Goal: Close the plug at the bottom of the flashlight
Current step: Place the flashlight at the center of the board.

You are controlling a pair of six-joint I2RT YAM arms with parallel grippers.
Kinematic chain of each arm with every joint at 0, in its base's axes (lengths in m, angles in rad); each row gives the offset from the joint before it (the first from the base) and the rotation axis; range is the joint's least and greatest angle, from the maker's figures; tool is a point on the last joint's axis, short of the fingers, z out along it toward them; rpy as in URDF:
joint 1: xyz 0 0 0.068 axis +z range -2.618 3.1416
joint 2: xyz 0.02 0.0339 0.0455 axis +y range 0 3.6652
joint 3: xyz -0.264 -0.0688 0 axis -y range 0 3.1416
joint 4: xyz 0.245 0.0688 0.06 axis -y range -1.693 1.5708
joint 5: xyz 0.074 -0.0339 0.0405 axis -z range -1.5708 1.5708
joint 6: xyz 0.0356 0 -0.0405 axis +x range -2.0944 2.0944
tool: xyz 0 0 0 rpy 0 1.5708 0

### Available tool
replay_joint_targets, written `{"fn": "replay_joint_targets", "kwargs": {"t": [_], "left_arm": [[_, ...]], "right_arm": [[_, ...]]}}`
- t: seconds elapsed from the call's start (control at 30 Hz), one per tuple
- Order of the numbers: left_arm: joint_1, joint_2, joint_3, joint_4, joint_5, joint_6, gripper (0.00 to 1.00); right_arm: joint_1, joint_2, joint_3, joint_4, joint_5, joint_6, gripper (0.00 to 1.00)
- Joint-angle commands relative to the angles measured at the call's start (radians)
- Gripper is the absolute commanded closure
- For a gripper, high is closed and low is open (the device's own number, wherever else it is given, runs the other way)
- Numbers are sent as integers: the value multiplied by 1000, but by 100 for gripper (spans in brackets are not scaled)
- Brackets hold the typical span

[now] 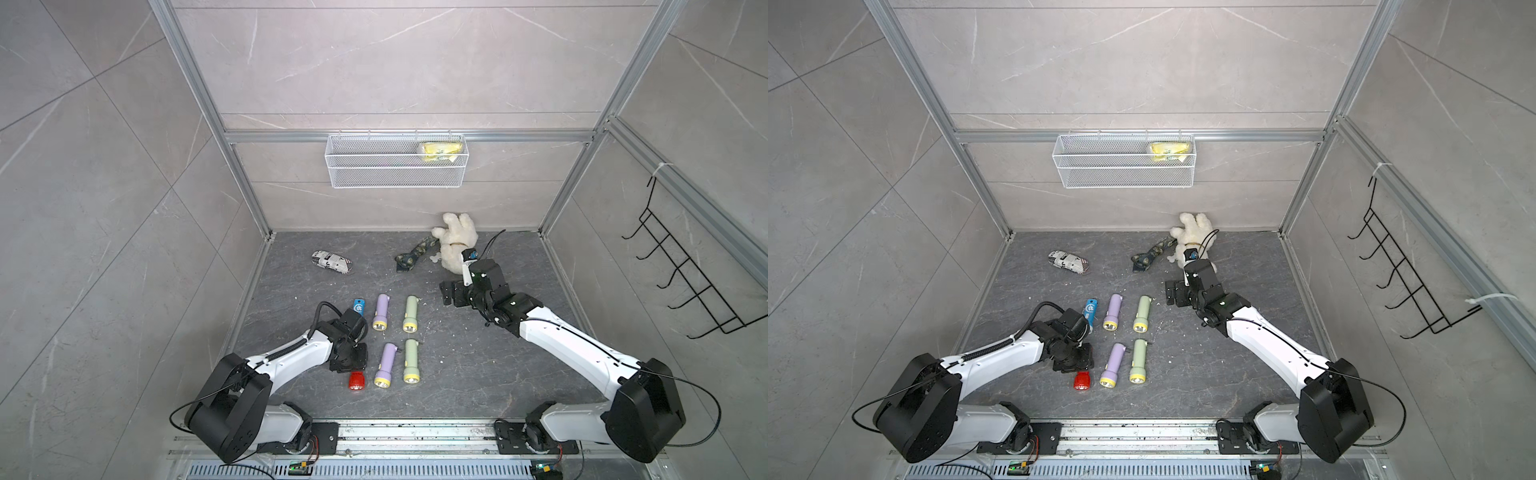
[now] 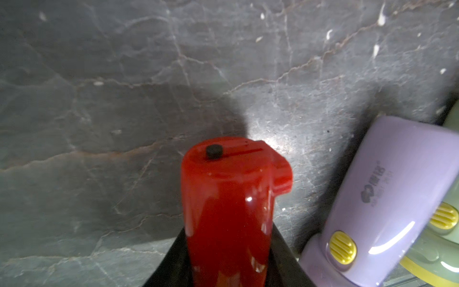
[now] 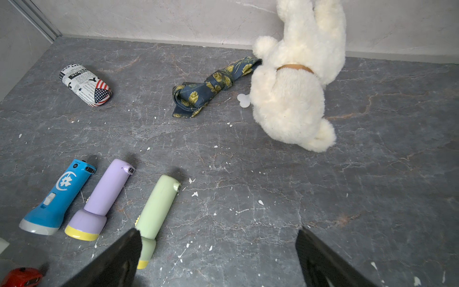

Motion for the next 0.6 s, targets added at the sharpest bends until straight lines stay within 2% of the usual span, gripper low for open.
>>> {"fn": "replay_joint_targets", "kwargs": {"t": [0.0,0.03,0.13,0.2,0.3,0.37,0.57], "left_arm": [[-1,31,38,-6,35,32,62],[-2,40,47,-16,37,37,57],[-1,60,69,-49,33,48,55],[-1,66,79,-68,26,53,43],[0,72,92,-91,17,56,38],[0,73,102,-108,7,56,31],[-1,21,195,-236,-78,66,32]], "right_arm": [[-4,-32,-16,28,27,-15,0],[-5,-35,-18,28,28,-15,0],[-6,-44,-25,37,28,-16,1],[-6,-51,-31,44,28,-15,0],[-9,-56,-34,48,25,-15,0],[-9,-57,-35,47,21,-15,0],[-11,-71,-42,49,17,-15,1]]}}
